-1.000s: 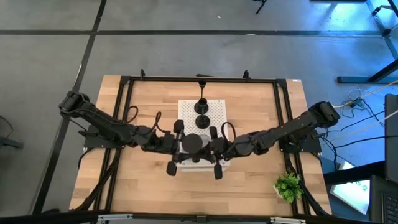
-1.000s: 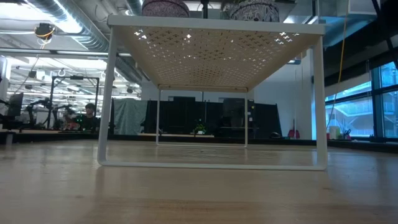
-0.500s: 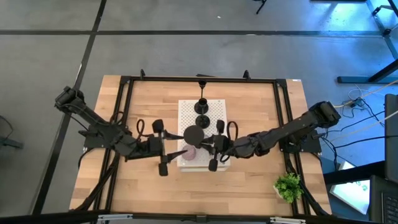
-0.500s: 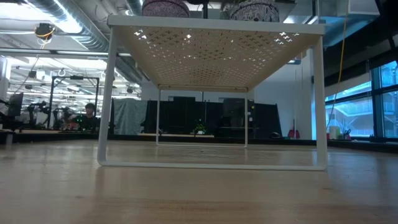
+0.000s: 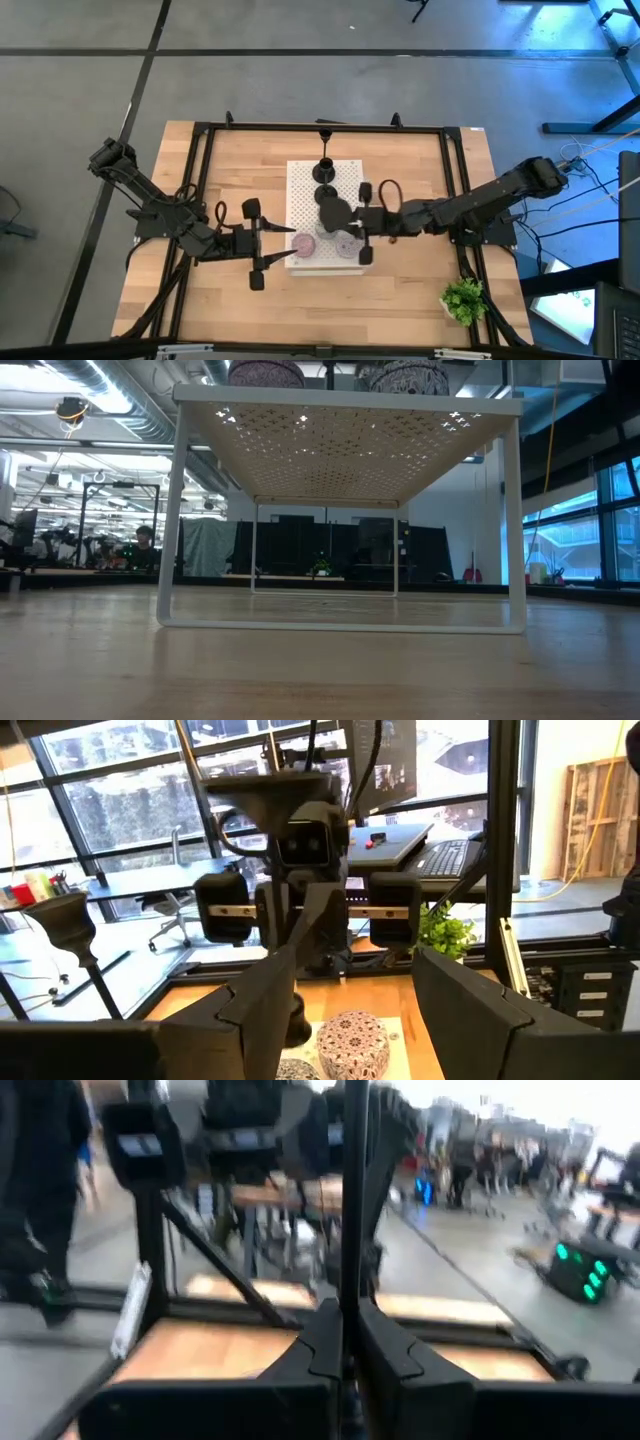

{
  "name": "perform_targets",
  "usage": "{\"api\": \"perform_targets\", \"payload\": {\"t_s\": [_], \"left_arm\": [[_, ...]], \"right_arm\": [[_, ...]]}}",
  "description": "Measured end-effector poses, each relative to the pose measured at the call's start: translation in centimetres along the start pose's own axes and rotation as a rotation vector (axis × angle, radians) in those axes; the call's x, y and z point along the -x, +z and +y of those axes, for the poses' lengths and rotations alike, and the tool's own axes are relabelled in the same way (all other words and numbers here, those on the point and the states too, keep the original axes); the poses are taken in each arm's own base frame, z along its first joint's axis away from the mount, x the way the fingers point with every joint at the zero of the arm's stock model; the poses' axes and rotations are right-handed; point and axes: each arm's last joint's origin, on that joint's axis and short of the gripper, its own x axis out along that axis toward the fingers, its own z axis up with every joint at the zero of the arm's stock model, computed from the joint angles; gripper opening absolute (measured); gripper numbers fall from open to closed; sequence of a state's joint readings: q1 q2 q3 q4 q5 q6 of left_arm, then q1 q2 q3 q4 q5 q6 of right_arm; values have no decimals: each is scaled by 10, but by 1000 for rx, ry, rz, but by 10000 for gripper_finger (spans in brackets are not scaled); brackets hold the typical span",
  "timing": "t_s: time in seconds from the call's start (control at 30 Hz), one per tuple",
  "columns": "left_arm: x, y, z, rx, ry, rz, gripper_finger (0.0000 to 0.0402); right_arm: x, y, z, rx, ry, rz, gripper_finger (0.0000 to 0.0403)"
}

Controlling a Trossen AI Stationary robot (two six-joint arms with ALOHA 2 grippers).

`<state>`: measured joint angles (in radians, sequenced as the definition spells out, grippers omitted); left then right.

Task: Pick & Place candle stick holders
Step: Put the black candle holder on the shelf

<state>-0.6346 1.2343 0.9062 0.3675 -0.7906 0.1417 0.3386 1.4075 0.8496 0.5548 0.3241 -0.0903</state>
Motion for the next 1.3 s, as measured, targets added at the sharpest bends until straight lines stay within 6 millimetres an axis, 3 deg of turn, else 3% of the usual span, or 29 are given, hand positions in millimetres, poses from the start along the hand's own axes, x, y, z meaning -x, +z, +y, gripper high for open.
{"api": "perform_targets", "payload": {"t_s": [0.23, 0.4, 0.57, 0.8, 1.3], "left_arm": [[-1, 1, 1, 2, 6, -5, 200], [-3, 1, 4, 9, 21, -10, 200], [-5, 1, 6, 14, 24, -9, 200], [-5, 0, 6, 14, 24, -6, 200], [-5, -1, 6, 20, 22, 6, 200]], "right_arm": [[17, -16, -3, -3, 82, -100, 10], [15, -15, -7, 3, 58, -103, 10], [13, -15, -20, -17, -83, -97, 10], [8, -25, -38, -106, -77, -15, 10], [-2, -39, -35, -76, -43, 19, 10]]}}
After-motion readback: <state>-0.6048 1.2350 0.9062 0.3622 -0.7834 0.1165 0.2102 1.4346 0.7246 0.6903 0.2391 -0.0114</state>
